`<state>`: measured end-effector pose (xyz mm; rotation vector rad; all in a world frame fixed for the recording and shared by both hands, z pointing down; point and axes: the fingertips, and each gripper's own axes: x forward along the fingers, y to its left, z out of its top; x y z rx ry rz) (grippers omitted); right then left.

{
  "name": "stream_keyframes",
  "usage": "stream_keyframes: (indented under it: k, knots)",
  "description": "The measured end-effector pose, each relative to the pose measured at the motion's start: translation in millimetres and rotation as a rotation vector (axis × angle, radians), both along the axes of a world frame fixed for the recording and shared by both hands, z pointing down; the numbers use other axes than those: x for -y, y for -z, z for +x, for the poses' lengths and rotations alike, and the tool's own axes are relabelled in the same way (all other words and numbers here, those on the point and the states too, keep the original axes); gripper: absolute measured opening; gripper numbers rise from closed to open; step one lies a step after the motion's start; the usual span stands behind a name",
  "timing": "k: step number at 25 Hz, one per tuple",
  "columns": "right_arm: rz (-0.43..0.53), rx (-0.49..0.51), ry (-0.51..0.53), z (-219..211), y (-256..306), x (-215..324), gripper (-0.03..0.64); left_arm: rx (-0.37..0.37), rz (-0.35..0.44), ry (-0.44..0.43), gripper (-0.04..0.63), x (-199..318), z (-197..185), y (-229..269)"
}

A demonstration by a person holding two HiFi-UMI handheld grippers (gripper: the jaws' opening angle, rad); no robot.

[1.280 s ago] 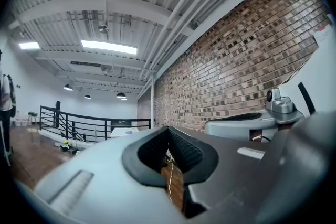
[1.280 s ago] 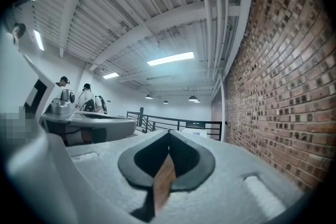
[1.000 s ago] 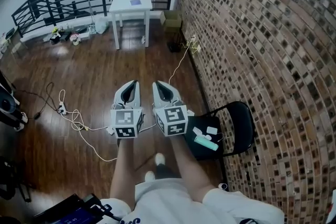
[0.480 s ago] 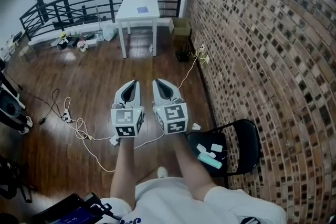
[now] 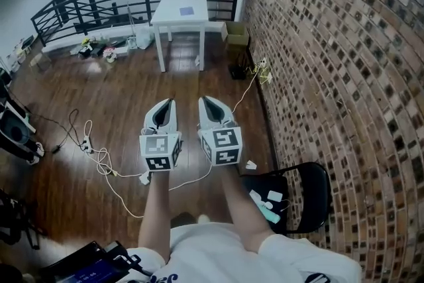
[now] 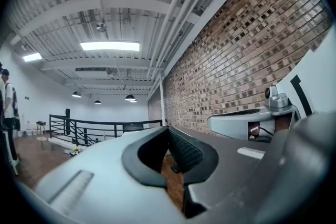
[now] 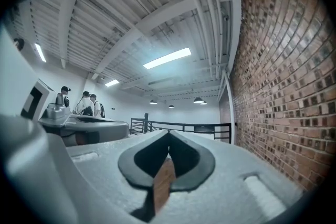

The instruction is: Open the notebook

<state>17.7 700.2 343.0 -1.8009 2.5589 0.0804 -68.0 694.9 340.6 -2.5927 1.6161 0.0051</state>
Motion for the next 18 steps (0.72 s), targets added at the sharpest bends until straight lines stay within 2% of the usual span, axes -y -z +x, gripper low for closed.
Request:
stream_keyframes:
  k: [6, 9, 12, 18]
  knots:
    - [-0.027, -0.002, 0.007, 3.6, -13.6, 26.1, -0.014, 0.001, -0.022, 0.029, 0.018, 24.2, -6.1, -15.2]
    - [-0.04, -0.017, -0.005, 3.9, -19.7, 46.8, -0.014, -0.03, -0.024, 0.045, 0.025, 45.6, -16.7, -17.2]
    - [-0.044, -0.016, -0.028, 4.2, -22.4, 75.1, -0.014, -0.069, -0.039, 0.038, 0.018, 73.2, -26.9, -18.6]
    - [-0.05, -0.017, -0.061, -7.1, -21.2, 141.6, -0.014, -0.072, -0.061, 0.018, 0.017, 141.0, -43.7, -20.9]
